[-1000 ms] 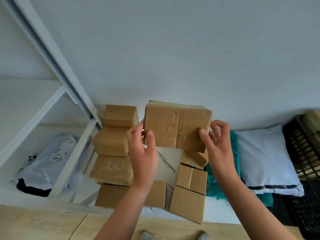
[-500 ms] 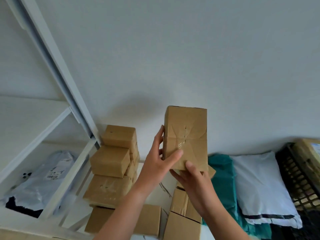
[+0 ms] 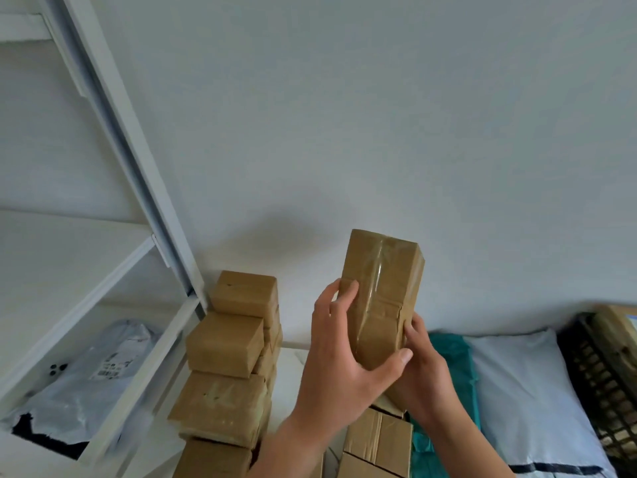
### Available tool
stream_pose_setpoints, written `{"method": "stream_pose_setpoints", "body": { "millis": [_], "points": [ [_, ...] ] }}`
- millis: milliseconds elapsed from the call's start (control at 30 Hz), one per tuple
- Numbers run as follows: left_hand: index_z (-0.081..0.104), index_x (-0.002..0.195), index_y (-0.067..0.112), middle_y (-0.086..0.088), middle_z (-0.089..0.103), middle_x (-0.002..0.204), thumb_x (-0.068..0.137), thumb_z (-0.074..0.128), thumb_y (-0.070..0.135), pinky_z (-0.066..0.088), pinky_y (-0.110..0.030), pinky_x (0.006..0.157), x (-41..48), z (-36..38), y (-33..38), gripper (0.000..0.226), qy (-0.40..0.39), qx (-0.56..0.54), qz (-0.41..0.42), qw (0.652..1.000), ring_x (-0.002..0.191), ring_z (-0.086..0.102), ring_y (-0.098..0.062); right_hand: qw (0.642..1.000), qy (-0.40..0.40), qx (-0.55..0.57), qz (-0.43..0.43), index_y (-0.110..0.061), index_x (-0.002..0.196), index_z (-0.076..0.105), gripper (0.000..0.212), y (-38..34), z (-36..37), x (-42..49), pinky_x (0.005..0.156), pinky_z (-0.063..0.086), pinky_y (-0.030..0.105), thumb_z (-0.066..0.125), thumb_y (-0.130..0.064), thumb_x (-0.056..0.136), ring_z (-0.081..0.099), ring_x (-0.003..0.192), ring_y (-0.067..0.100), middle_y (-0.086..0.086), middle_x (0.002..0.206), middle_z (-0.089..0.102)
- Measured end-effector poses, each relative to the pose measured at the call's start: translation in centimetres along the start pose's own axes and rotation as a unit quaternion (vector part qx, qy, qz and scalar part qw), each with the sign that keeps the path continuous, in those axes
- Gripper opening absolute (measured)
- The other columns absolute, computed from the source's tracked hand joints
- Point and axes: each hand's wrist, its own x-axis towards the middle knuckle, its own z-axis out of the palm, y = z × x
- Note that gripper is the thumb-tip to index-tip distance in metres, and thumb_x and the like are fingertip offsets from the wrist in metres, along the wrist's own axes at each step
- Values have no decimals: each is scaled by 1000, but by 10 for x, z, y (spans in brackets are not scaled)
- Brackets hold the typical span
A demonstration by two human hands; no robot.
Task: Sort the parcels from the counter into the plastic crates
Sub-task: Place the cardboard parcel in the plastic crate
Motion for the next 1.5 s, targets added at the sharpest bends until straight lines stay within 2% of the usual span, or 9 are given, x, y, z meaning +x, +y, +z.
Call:
{"method": "stream_pose_setpoints", "body": {
  "millis": [167, 300, 433, 700, 800, 900, 1100, 1367, 1500],
  "points": [
    [34, 157, 46, 16, 52, 151, 87, 74, 50, 54, -23, 100, 12, -28, -24, 80, -8, -195, -109, 975, 135, 55, -6, 979, -19, -191, -71, -41, 146, 51, 44, -8, 21, -10, 111, 47, 56, 56, -28, 104, 61, 133, 29, 7, 140, 66],
    [54, 151, 15, -20, 60, 147, 96, 59, 38, 41, -57, 116, 15, -41, -60, 60, 12, -480, -234, 846, 140, 52, -42, 890, -73, -415, -176, -47, 155, 37, 59, -6, 47, -19, 115, 42, 28, 60, -37, 102, 42, 145, 0, -26, 154, 43],
    [71, 132, 8, -25, 64, 137, 99, 46, 35, 42, -52, 112, 15, -44, -63, 50, 63, -548, -284, 784, 126, 62, -39, 838, -54, -493, -227, -47, 150, 36, 57, 9, 64, -18, 119, 38, 22, 64, -40, 101, 38, 145, -1, -24, 151, 40],
    [54, 146, 21, -10, 72, 130, 95, 31, 71, 59, -49, 93, 18, -54, -57, 75, 26, -350, -271, 896, 117, 71, -28, 880, -41, -447, -154, -51, 139, 49, 65, -15, 36, -20, 104, 54, 38, 65, -74, 81, 62, 122, 2, -27, 128, 62],
    [65, 124, 20, -7, 69, 99, 89, 29, 79, 56, -30, 70, 18, -59, -48, 78, 39, -271, -224, 935, 81, 63, -23, 849, -60, -485, -200, -48, 146, 48, 68, -25, 26, -23, 116, 41, 33, 66, -69, 84, 44, 144, 5, -24, 154, 41],
    [65, 95, 36, 3, 56, 93, 95, 31, 71, 48, -36, 86, 20, -64, -34, 49, 53, -170, -155, 972, 90, 58, -17, 855, -73, -466, -216, -49, 146, 48, 67, -36, 25, -19, 122, 23, 30, 71, -61, 85, 19, 157, 0, -24, 169, 21],
    [49, 147, 46, 14, 60, 146, 102, 51, 50, 51, -51, 107, 28, -66, -8, 46, -52, -233, -101, 966, 135, 59, -13, 936, -45, -297, -183, -43, 136, 57, 46, -59, 39, -4, 100, 57, 46, 66, -49, 91, 68, 123, 21, -5, 140, 67],
    [43, 147, 60, 21, 58, 145, 86, 66, 58, 60, -46, 99, 33, -66, -8, 65, -97, -218, -110, 965, 125, 66, -13, 943, -23, -293, -158, -46, 135, 55, 55, -63, 36, -3, 100, 57, 54, 69, -62, 84, 70, 120, 19, -7, 136, 68],
    [47, 142, 60, 26, 62, 132, 85, 76, 52, 62, -40, 92, 64, -100, -5, 64, -216, -78, -78, 970, 117, 66, -6, 885, 50, -400, -231, -39, 146, 40, 81, -74, 21, -8, 117, 44, 43, 72, -67, 78, 50, 138, 0, -25, 151, 47]
  ]
}}
